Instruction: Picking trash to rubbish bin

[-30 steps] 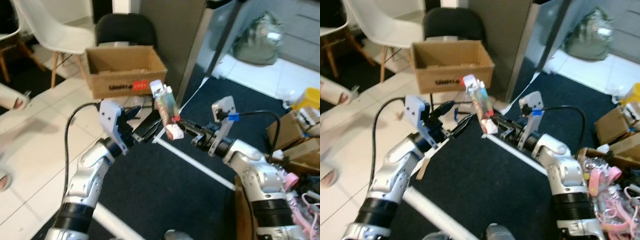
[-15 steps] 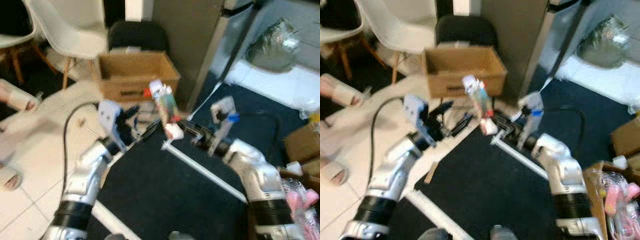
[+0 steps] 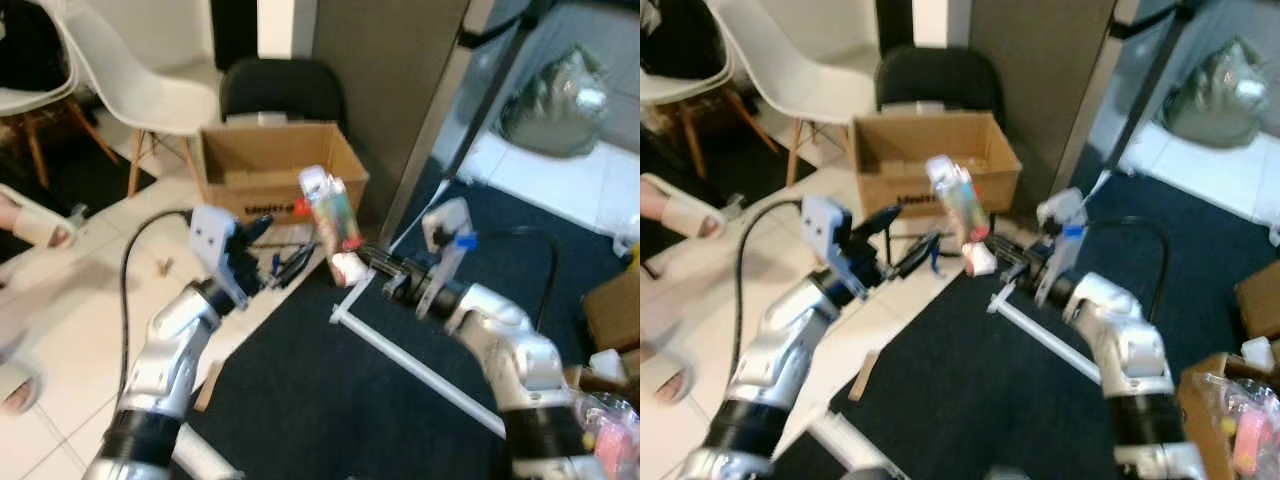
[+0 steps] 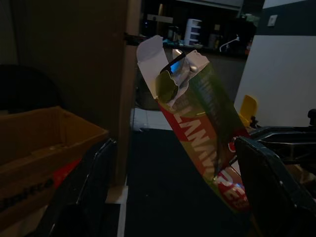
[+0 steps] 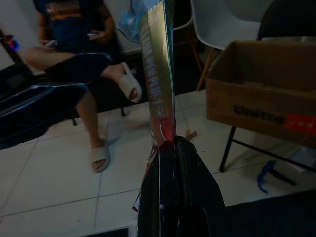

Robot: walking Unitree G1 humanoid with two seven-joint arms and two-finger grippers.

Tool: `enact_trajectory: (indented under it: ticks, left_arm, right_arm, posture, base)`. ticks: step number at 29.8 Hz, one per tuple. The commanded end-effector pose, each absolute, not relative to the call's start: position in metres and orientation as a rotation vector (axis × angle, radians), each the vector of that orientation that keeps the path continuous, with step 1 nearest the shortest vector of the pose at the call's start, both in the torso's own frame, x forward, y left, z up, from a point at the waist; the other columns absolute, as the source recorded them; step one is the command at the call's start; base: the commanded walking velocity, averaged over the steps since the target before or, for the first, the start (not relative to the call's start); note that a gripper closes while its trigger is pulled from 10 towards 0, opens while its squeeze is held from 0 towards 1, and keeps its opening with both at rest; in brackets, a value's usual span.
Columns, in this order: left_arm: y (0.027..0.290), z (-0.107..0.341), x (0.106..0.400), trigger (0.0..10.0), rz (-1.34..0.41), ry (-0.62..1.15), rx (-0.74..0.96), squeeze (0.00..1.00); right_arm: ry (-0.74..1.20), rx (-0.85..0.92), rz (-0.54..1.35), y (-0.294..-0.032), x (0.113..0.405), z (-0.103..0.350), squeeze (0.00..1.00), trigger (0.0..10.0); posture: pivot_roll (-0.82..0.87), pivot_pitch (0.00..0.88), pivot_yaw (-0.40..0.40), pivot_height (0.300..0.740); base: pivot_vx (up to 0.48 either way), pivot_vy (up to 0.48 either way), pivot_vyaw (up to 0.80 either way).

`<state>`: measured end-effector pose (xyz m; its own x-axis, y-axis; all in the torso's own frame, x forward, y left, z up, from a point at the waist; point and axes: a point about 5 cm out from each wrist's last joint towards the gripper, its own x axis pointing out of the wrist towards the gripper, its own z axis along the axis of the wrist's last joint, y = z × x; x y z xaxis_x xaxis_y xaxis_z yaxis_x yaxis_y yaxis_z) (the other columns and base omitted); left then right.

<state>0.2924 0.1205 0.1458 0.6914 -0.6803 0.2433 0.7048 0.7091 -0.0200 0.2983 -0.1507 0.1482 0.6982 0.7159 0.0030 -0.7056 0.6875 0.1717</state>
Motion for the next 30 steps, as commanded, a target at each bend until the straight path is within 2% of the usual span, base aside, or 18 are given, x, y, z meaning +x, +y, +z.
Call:
enact_trajectory:
  ticks: [1, 13, 19, 30]
  left_arm:
    - [0.1168, 0.1459, 0.2928, 10.0, -0.788, -0.226, -0.112, 0.00]
    - [0.1169, 0.1464, 0.2931, 10.0, -0.790, -0.229, -0.110, 0.00]
    - [0.1169, 0.1463, 0.2933, 10.0, -0.790, -0.230, -0.109, 0.00]
    - [0.1191, 0.1457, 0.2936, 10.0, -0.773, -0.227, -0.108, 0.00]
  right_arm:
    - [0.066, 0.153, 0.787, -0.1544, 0.2985, 0.1481, 0.00, 10.0]
    - [0.072, 0.151, 0.789, -0.1535, 0.2985, 0.1474, 0.00, 10.0]
    - [0.076, 0.155, 0.794, -0.1529, 0.2982, 0.1465, 0.00, 10.0]
    - [0.064, 0.131, 0.798, -0.1540, 0.2973, 0.1481, 0.00, 10.0]
  posture:
    - [-0.04, 0.000, -0.050, 0.740]
    - [-0.04, 0.000, -0.049, 0.740]
    - [-0.04, 0.000, -0.049, 0.740]
    - [-0.04, 0.000, -0.051, 0.740]
  base:
    - [0.368, 0.000, 0.00]
    - [0.443, 0.000, 0.00]
    - [0.480, 0.000, -0.67]
    - [0.480, 0.000, 0.00]
